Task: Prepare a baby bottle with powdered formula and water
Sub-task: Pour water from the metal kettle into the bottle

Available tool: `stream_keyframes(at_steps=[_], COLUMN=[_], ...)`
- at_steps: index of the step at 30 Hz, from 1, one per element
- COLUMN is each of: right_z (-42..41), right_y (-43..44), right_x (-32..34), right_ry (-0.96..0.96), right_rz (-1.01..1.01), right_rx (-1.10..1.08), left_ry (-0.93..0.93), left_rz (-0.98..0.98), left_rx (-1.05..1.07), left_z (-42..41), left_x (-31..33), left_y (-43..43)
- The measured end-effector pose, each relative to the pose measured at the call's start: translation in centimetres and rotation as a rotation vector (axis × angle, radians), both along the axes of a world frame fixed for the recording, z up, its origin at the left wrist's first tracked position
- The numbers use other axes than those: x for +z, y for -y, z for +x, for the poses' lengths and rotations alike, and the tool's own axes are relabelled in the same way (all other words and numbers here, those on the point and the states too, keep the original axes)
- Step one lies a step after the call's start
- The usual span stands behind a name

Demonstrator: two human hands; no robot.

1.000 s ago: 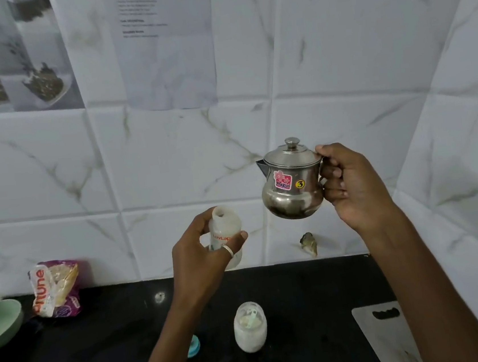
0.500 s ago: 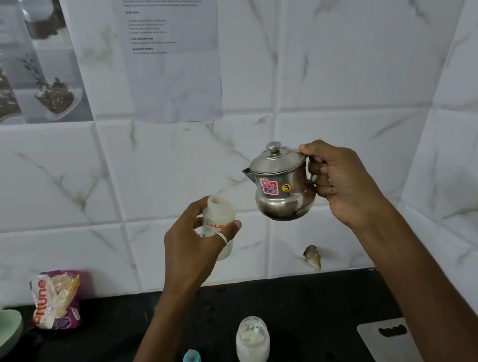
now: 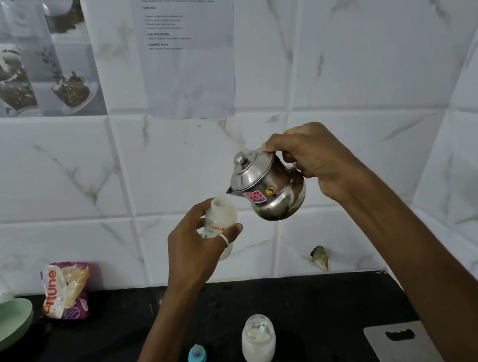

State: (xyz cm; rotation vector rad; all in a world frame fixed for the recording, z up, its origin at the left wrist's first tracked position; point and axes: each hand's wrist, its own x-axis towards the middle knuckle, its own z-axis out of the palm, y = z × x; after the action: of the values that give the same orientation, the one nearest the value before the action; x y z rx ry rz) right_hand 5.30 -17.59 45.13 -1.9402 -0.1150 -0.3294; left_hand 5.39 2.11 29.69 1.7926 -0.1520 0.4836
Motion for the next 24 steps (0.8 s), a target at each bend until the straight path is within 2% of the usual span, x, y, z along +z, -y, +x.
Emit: stream_keyframes(at_steps=[24], right_z=[1.4], right_y=[-2.9], right_x=[1.7], right_ry=[-0.027], right_rz=[-0.277], right_rx=[0.048], left_ry=[-0.030], left_rz=[-0.010], left_rx=[-0.016], left_z=[-0.1], left_x=[-0.6], left_y=[-0.5])
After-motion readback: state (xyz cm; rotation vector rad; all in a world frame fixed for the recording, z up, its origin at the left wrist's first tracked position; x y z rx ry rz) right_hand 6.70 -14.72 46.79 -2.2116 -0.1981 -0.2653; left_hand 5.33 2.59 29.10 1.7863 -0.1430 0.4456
